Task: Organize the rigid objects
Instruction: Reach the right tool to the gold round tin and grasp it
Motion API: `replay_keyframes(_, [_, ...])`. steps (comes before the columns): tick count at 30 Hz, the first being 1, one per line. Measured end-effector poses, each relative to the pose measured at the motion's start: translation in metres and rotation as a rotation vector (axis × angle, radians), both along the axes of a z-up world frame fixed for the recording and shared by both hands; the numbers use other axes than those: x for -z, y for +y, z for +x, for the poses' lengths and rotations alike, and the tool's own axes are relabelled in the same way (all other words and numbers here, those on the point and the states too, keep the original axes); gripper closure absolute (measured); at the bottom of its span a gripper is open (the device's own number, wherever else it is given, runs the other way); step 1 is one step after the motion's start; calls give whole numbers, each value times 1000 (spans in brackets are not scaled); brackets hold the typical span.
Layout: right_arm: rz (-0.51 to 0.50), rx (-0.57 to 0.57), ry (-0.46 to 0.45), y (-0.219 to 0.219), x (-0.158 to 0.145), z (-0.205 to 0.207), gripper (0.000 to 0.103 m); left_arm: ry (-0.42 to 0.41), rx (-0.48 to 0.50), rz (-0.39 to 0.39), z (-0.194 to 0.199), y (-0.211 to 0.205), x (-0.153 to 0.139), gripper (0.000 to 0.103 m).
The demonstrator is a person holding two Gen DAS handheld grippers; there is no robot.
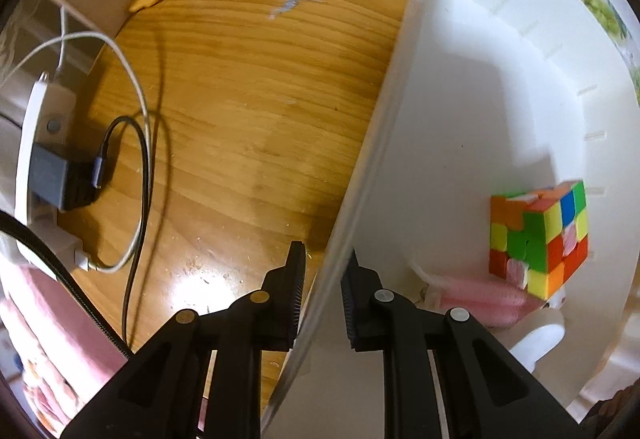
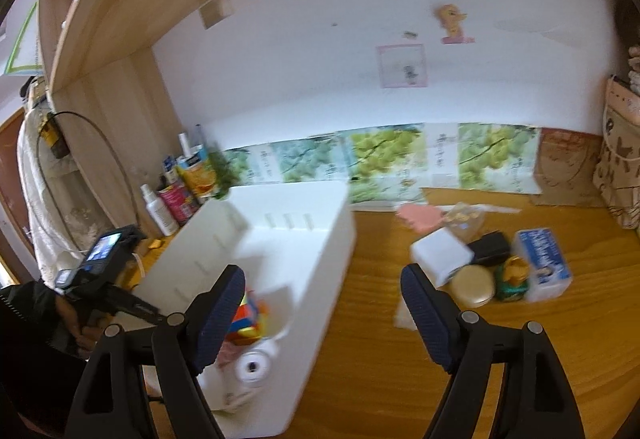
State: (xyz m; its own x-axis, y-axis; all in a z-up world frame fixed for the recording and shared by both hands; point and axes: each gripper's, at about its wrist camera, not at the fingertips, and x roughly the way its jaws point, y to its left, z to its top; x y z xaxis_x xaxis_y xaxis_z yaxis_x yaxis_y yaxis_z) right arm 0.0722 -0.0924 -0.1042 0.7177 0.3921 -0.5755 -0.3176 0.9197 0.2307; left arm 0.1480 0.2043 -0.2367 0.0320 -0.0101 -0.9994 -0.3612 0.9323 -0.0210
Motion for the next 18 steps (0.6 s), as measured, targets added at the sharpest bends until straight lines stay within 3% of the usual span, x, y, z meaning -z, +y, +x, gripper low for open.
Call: replay_keyframes(18, [-119, 74, 70, -69, 40, 70, 22, 5, -63, 62, -9, 13, -5, 85])
